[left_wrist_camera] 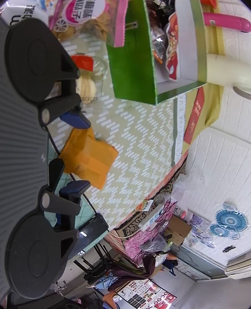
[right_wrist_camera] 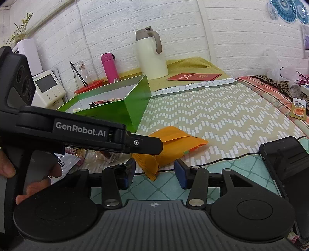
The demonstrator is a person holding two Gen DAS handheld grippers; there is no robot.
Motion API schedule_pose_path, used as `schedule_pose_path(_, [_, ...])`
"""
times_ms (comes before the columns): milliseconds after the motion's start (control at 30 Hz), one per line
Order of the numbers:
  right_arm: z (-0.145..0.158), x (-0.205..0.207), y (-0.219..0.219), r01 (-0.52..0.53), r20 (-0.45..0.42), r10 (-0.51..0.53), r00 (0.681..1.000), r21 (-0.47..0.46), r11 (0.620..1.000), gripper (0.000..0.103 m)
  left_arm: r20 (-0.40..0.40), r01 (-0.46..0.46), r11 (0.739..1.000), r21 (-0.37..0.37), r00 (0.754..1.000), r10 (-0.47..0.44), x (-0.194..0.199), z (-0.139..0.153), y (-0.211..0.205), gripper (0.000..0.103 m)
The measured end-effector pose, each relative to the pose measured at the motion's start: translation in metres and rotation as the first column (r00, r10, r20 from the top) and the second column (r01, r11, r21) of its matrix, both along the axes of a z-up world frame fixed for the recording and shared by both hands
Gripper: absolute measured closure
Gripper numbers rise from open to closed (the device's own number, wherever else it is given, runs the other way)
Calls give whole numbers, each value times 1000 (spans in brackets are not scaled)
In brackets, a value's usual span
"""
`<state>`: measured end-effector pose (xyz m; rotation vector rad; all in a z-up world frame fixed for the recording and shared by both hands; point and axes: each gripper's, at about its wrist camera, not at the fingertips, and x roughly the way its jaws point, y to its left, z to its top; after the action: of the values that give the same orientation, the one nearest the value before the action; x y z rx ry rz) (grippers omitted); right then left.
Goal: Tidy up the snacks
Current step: 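Move both open grippers back to the orange-wrapped cake on the table, then close both grippers together on the orange-wrapped cake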
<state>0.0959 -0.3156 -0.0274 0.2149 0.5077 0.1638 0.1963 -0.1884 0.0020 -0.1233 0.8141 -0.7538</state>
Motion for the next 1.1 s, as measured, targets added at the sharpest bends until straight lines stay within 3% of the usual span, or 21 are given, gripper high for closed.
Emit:
schedule_pose_path(100, [-3,3,-2,5,-9,-5,1000,4,1000,25,-29,25,1000,0,999,-25,3,-5,-1,54])
schedule_pose_path(167, [-4,4,-5,12,-11,-12,1000,19,1000,31,-38,44,999,-8,998,-44,2,-5,-3,67])
schedule_pose_path(267, [-4,3,-6,-6,-16,6,1000,28,1000,42,-59,65,998,-22,996,-66,0,-6,-5,76])
schedule_pose_path(300, [-4,2,-5,-14,-16,15,1000,24,1000,55,-66,70,997,-26,995,-72,-2,-6,-6,77])
schedule_pose_path(333, [-4,0,-4,-23,-16,24,1000,19,1000,61,-65,73,997,-28,995,-74,-3,-5,-6,79])
schedule_pose_path(433, [-3,-5,-6,-1,-7,1,1000,5,1000,61,-20,57,998,-31,998,-58,-7,4,-2,79])
schedule_pose_path(500, [-1,-8,-13,25,-5,-25,1000,-1,1000,57,7,20,998,-57,1000,-20,-5,13,3,73])
schedule_pose_path(533, [1,-9,-16,42,3,-42,999,0,999,54,14,-1,998,-63,1000,2,-2,16,5,56])
schedule_pose_path(567, [2,-10,-20,63,17,-64,998,5,998,51,20,-20,998,-64,1000,21,1,19,6,49])
schedule_pose_path(633, [5,-9,-28,110,35,-110,993,16,994,30,19,-29,998,-64,999,31,9,20,3,47])
schedule_pose_path(700, [6,-6,-32,131,35,-132,991,20,991,12,-3,-24,998,-64,1000,23,17,17,-2,47])
schedule_pose_path(733, [5,-3,-34,130,29,-130,991,11,991,9,-14,-23,998,-60,1000,23,21,15,-5,47])
schedule_pose_path(800, [4,1,-34,135,25,-135,990,-9,991,9,-28,1,999,-39,1000,-2,27,10,-11,54])
schedule_pose_path(833, [3,2,-34,132,22,-131,991,-9,991,6,-37,15,999,-28,999,-16,28,7,-13,69])
schedule_pose_path(867, [2,2,-34,122,16,-122,992,-2,993,3,-31,20,1000,-14,999,-20,28,5,-14,75])
schedule_pose_path(1000, [-2,9,-33,84,-2,-84,996,21,996,0,-41,28,999,-31,999,-29,32,4,-12,76])
schedule_pose_path(1100, [-3,13,-28,71,-25,-71,997,-3,997,0,-3,20,999,-25,1000,-20,34,8,-13,75])
